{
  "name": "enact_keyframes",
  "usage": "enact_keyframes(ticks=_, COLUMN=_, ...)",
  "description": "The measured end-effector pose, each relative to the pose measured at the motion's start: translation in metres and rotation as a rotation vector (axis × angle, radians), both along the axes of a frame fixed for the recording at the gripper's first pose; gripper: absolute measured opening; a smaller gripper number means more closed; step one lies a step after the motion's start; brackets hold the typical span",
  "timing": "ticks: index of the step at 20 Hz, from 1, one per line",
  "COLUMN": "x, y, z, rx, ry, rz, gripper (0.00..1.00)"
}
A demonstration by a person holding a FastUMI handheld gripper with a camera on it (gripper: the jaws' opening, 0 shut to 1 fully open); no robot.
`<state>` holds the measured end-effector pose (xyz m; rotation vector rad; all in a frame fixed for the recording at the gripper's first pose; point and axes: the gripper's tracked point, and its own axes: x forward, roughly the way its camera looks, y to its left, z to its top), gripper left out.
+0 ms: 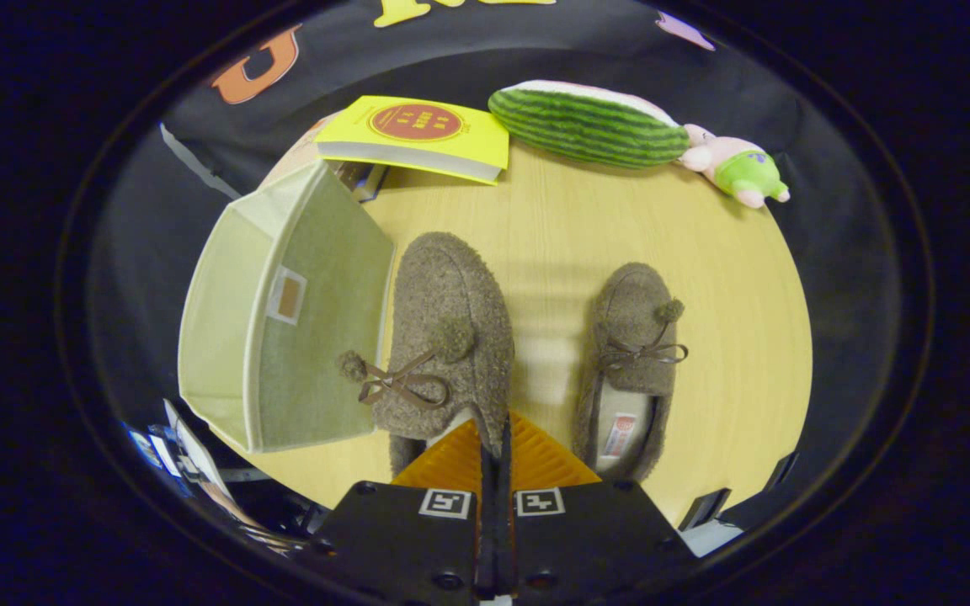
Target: Open the storage box then place both shoes into the box .Put the left shoe in first, then the right shoe, with the right side of both shoes facing outward in a uniform manner.
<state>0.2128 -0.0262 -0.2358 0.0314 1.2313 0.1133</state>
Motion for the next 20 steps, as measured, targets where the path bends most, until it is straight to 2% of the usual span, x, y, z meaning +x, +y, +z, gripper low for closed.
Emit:
enact_keyframes(ticks=5, x=0.0, y=0.039, z=0.056, rx=0.032, ry=-0.064, rz=-0.006, gripper=0.06)
enact_keyframes(ticks=11, x=0.003, y=0.106, z=0.098, rx=0.049, ry=-0.111, rz=0.033, gripper=0.06)
enact_keyframes(ticks=14, x=0.006, y=0.142, z=0.103, rx=0.07, ry=-0.124, rz=0.042, gripper=0.06)
enact_keyframes(ticks=20, x=0.028, y=0.21, z=0.09, rx=0.17, ry=-0.163, rz=-0.034, gripper=0.06)
